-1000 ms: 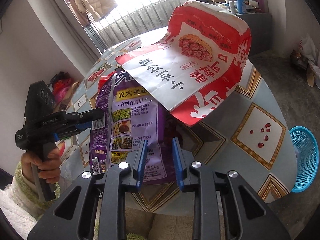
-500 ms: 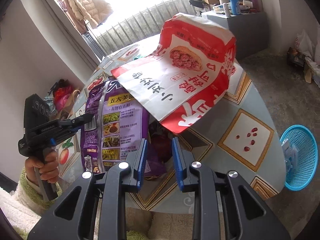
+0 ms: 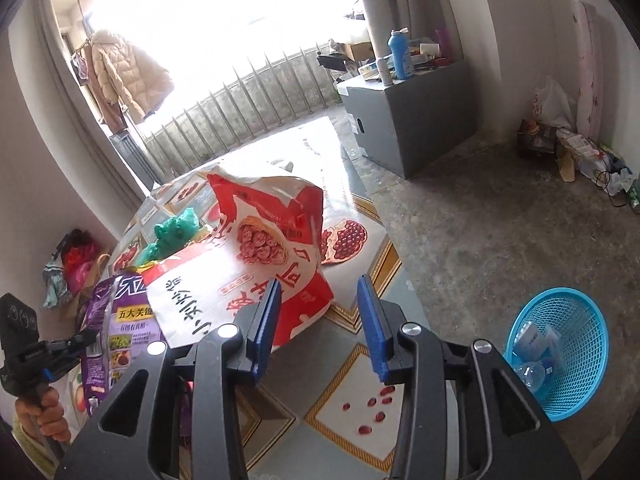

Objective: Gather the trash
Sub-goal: 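Grasp the purple snack bag with the left gripper while the right gripper grasps the red-white bag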

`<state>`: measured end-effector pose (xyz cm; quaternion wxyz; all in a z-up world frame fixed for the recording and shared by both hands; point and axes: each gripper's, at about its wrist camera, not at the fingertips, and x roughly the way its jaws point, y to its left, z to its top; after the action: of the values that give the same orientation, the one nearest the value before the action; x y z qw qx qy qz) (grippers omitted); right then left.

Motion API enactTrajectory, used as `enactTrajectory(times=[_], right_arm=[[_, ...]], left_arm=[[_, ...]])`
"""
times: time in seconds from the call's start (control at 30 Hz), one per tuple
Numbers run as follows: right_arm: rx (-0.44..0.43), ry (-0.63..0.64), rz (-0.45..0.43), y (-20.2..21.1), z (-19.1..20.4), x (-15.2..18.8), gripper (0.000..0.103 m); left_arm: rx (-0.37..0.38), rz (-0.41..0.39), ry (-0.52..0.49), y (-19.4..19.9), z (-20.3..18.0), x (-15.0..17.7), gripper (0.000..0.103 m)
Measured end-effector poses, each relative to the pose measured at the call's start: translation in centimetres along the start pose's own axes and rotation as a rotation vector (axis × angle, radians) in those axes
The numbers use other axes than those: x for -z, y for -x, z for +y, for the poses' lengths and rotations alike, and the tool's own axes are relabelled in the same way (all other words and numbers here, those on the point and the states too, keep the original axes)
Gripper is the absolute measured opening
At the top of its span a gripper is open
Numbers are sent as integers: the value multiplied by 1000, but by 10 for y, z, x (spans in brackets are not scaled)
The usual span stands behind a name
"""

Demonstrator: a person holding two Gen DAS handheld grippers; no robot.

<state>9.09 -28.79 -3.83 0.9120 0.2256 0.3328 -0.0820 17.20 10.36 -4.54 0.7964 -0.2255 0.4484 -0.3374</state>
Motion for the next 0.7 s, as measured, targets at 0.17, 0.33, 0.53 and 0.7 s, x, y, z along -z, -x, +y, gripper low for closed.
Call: enactTrajectory(times=[0.17,0.33,0.53,0.7], right_arm=[[-9,-6,34,-35,-3,-5,39],[-14,-9,60,-52,-4,-1,29],[-22,18,71,-40,-2,11,5],[-27,20,79,-16,-7,24,4]], left_arm=[[-20,-6,-6,2,-2,4,8],[-39,-7,-15,3,-5,5,8],[-45,-10,-30,4,-8,5,8],[-40,-11,-32,4,-8,5,8]])
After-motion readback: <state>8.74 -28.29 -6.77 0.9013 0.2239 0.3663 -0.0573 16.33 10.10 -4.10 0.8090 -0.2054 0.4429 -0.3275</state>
